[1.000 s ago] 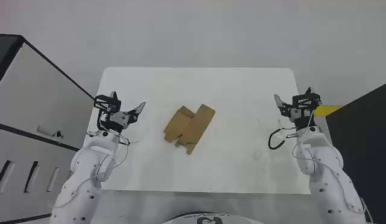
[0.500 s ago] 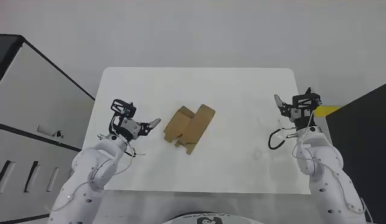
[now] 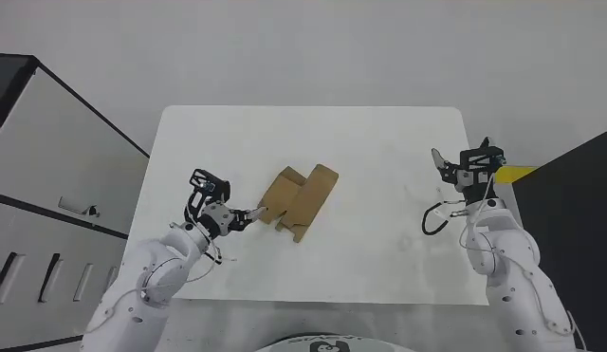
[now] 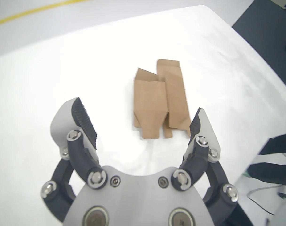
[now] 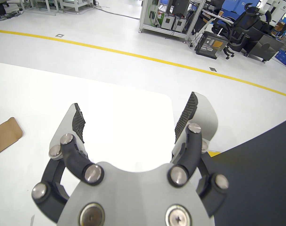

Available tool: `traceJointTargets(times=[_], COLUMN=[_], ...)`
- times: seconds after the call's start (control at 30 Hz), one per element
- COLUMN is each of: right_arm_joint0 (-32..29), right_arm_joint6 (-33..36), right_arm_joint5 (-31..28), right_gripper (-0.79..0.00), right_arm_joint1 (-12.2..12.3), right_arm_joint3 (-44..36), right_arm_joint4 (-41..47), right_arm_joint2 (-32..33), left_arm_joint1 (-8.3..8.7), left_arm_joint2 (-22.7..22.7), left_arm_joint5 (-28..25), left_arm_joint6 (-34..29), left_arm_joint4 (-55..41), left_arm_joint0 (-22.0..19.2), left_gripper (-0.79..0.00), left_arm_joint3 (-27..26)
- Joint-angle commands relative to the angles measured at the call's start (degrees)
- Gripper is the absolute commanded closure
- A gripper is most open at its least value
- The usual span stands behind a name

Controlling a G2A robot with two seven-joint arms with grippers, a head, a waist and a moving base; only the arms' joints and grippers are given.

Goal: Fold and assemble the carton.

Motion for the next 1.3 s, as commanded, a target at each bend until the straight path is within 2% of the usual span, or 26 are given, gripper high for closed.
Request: traceJointTargets(times=[0.0, 0.3, 0.37, 0.47, 0.6, 0.83, 0.9, 1.1, 1.27], right_arm_joint0=[0.0, 0.0, 0.0, 0.0, 0.0, 0.0, 0.0, 0.0, 0.0], right_arm_joint6=[0.0, 0.0, 0.0, 0.0, 0.0, 0.0, 0.0, 0.0, 0.0], right_arm_joint5=[0.0, 0.0, 0.0, 0.0, 0.0, 0.0, 0.0, 0.0, 0.0], right_gripper=[-0.785, -0.785, -0.785, -0.785, -0.785, -0.785, -0.785, -0.785, -0.785], right_arm_joint1=[0.0, 0.0, 0.0, 0.0, 0.0, 0.0, 0.0, 0.0, 0.0], right_arm_joint3=[0.0, 0.0, 0.0, 0.0, 0.0, 0.0, 0.0, 0.0, 0.0], right_arm_joint4=[0.0, 0.0, 0.0, 0.0, 0.0, 0.0, 0.0, 0.0, 0.0], right_arm_joint2=[0.0, 0.0, 0.0, 0.0, 0.0, 0.0, 0.0, 0.0, 0.0], left_arm_joint1=[-0.09, -0.03, -0.11, -0.45, -0.42, -0.38, -0.41, -1.24, -1.29], left_arm_joint2=[0.1, -0.1, 0.1, 1.8, 2.4, 2.3, 3.1, 6.1, 6.4], left_arm_joint5=[2.0, 2.0, 3.9, 5.6, 11.8, 12.4, 13.0, 16.1, 16.4], left_arm_joint6=[-4.5, -5.1, -5.3, -11.1, -20.0, -20.4, -19.8, -16.2, -15.7], left_arm_joint4=[-10.8, -10.4, -11.2, -27.8, -40.6, -40.9, -41.1, -50.0, -50.3], left_arm_joint0=[0.2, 0.1, 0.3, 0.2, -2.0, -2.6, -3.4, -7.1, -7.9], left_gripper=[-0.785, -0.785, -0.785, -0.785, -0.785, -0.785, -0.785, -0.785, -0.785], left_arm_joint3=[0.4, 0.1, 0.9, 2.0, 5.1, 5.5, 7.5, 15.4, 16.1])
